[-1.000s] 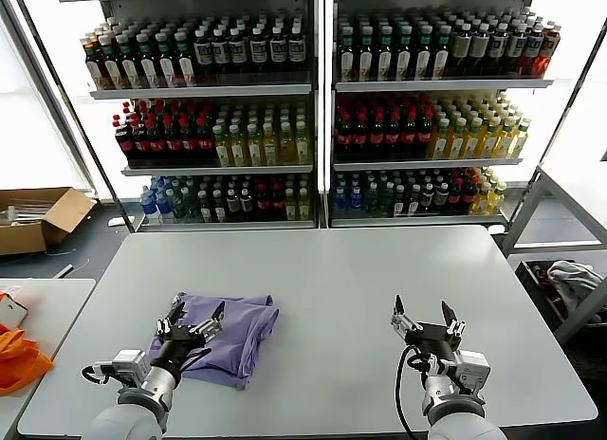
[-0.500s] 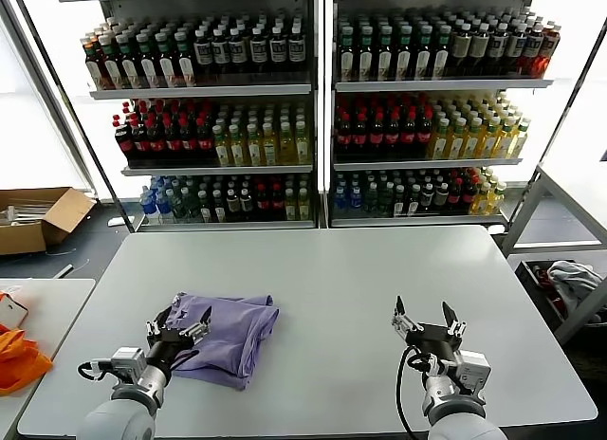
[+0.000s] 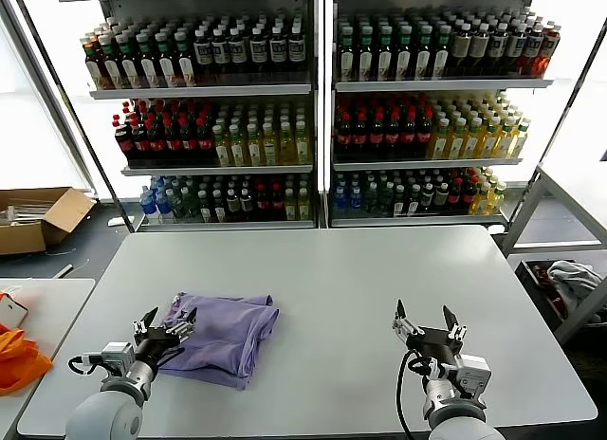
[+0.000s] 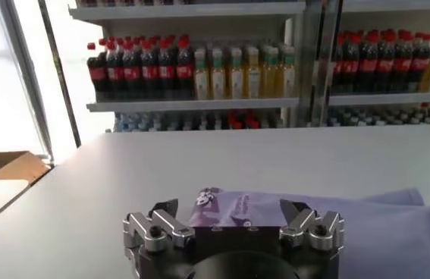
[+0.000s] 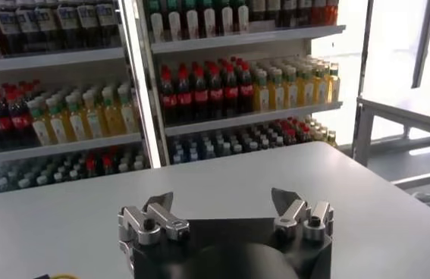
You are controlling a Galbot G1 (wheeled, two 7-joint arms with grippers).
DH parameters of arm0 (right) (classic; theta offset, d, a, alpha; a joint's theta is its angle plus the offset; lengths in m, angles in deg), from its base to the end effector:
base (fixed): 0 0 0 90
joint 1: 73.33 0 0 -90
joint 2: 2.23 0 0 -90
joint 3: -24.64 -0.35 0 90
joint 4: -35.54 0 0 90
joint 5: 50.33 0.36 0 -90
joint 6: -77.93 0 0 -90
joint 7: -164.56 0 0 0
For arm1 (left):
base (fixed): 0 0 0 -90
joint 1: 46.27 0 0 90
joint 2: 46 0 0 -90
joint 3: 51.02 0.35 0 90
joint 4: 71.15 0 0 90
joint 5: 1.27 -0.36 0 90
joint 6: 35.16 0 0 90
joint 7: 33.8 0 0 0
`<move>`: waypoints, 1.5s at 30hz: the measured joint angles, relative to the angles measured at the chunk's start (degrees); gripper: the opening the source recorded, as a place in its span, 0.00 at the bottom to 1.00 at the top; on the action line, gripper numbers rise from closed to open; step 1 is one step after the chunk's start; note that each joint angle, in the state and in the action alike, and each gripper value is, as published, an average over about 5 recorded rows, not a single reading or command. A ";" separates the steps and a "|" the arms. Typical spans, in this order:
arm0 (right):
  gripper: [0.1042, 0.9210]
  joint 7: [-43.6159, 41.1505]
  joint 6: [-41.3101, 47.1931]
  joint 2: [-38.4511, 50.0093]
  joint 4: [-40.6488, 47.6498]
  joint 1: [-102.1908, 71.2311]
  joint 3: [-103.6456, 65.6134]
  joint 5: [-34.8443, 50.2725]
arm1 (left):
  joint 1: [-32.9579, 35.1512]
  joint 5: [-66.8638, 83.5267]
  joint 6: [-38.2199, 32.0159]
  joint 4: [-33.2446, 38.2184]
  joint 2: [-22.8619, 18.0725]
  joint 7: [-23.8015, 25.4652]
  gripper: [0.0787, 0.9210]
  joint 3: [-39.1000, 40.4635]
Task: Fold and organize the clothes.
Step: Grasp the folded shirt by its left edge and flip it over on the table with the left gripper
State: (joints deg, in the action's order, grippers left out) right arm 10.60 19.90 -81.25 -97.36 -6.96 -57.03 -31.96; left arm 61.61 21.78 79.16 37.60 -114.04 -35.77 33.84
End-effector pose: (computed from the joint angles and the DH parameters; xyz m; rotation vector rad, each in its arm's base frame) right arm 0.1948 0.0175 -0.2056 -0.1729 -2.8373 -0.1221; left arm 0.2599 0.1159 -0.3002 -0.0130 -2.7414 -0.0071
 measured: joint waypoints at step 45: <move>0.88 -0.03 0.16 -0.21 0.87 1.01 1.13 -0.46 | 0.84 13.99 4.46 -3.53 0.31 1.18 0.14 -2.14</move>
State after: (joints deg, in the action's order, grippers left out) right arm 10.58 20.06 -81.46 -96.50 -5.95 -55.90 -32.41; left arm 62.45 35.77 83.62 34.08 -113.72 -34.59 31.70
